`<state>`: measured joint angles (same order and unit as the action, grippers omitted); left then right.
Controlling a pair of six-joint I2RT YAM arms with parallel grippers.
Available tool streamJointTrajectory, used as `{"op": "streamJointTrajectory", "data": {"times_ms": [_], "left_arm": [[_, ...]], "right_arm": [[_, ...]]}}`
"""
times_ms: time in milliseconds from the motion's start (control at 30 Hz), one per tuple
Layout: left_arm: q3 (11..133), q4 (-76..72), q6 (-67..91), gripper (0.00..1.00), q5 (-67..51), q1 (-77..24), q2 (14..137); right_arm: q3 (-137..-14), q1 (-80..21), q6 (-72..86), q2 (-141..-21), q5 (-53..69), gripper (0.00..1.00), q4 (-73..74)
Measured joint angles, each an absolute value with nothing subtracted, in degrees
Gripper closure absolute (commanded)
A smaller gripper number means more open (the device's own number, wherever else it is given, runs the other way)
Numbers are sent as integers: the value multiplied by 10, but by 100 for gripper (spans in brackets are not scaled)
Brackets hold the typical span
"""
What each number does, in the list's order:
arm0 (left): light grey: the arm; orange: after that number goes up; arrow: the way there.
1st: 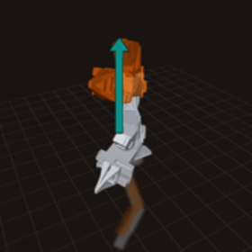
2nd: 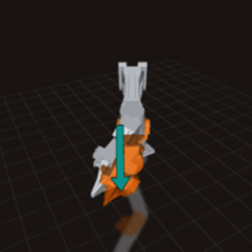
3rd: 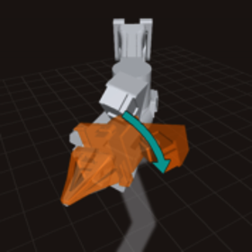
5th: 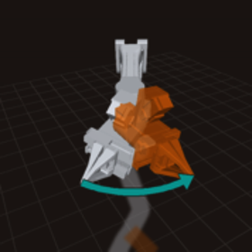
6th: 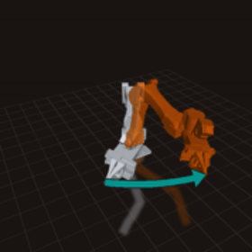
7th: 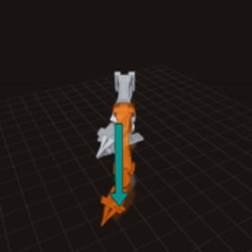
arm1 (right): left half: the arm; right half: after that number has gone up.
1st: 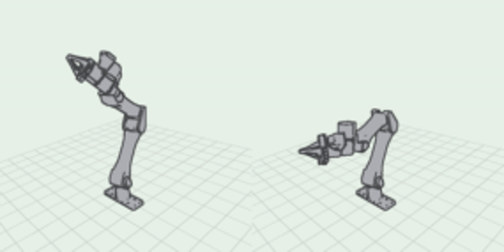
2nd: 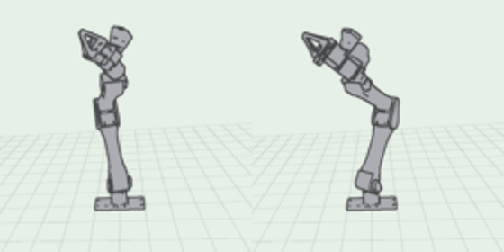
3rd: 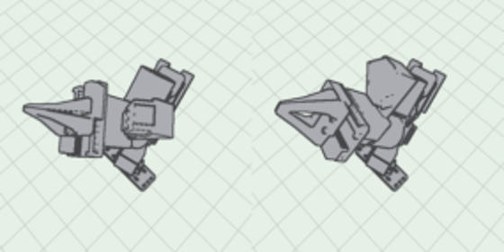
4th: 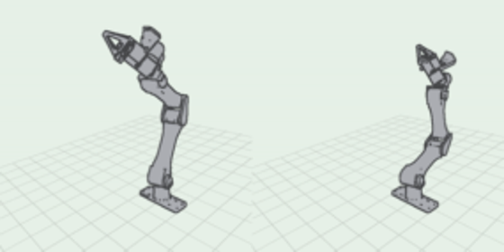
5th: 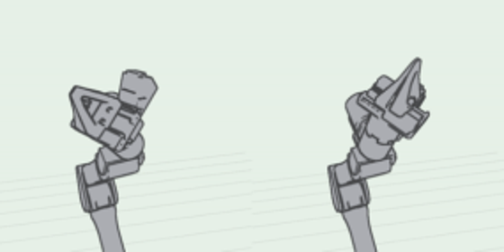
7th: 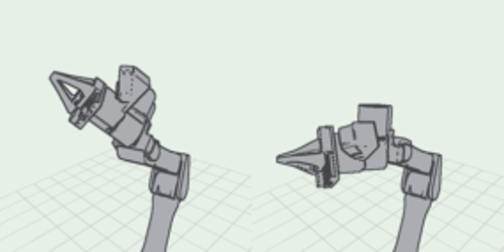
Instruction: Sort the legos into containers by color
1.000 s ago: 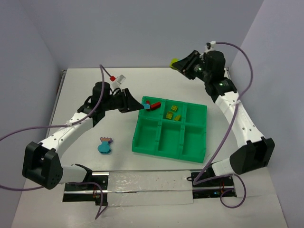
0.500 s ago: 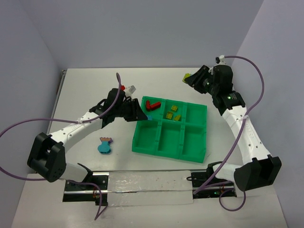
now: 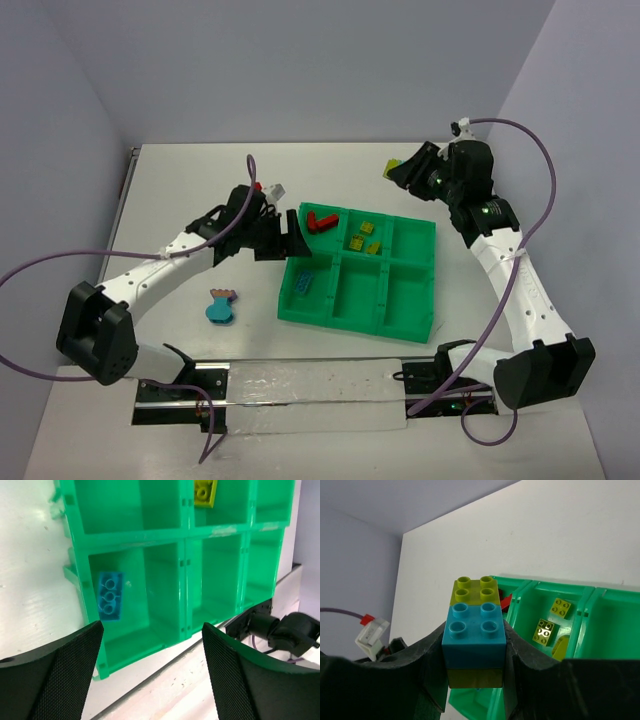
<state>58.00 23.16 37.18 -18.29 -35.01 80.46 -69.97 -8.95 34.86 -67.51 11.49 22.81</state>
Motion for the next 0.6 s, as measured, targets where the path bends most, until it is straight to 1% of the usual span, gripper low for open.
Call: {"op": "streamJointTrajectory", "data": {"times_ms": [167, 300, 467, 600], "left_arm": [[648, 258, 369, 15, -158, -350, 796], [696, 242, 374, 16, -175, -334, 782], [704, 156, 418, 17, -278, -263, 774], [667, 37, 492, 17, -379, -220, 772]], "right_arm": [[-700, -90, 327, -676, 194, 100, 227], [-699, -93, 307, -679, 280, 100, 225], [-697, -113, 283, -679, 376, 100, 201], [-697, -143, 266, -683, 436, 100, 184]]}}
